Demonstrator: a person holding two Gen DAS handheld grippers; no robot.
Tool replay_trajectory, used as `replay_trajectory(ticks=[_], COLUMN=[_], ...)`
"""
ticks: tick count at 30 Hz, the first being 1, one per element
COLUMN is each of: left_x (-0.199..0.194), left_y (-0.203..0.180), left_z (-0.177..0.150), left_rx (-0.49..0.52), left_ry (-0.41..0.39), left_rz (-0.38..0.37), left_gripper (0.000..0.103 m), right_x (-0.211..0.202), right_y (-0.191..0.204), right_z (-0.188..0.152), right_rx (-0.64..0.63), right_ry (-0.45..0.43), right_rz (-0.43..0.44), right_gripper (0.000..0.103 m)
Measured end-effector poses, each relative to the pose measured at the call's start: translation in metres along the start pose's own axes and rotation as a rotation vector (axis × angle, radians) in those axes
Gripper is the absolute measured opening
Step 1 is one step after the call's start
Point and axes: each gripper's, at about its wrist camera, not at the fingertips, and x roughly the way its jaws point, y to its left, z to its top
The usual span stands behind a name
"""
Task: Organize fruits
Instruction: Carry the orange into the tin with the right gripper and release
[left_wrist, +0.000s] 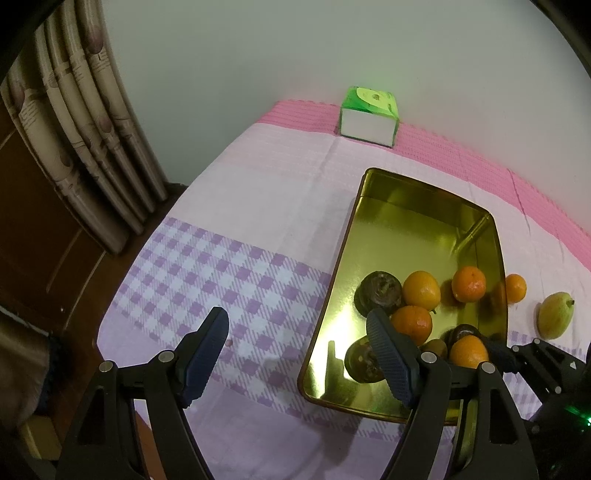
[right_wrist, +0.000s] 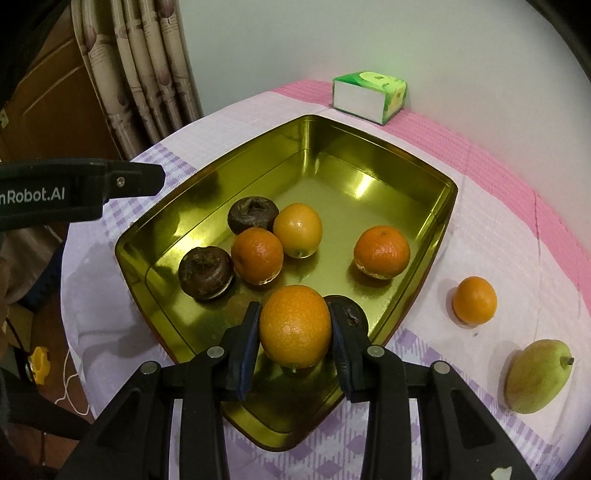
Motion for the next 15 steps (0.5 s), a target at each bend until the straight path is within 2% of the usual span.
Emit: replay_trajectory(ticks=[15], left_x=[0.0012], left_y=[-0.003], left_z=[-0.0037], left_rx=[0.018], left_ry=[-0.001], left_rz=[-0.002], left_gripper=[0.077], right_x=[-0.0026], right_y=[-0.0024], right_z=[-0.0009], right_rx=[0.024], right_ry=[-0.011], right_rz=[0.014], right_gripper=[0.036])
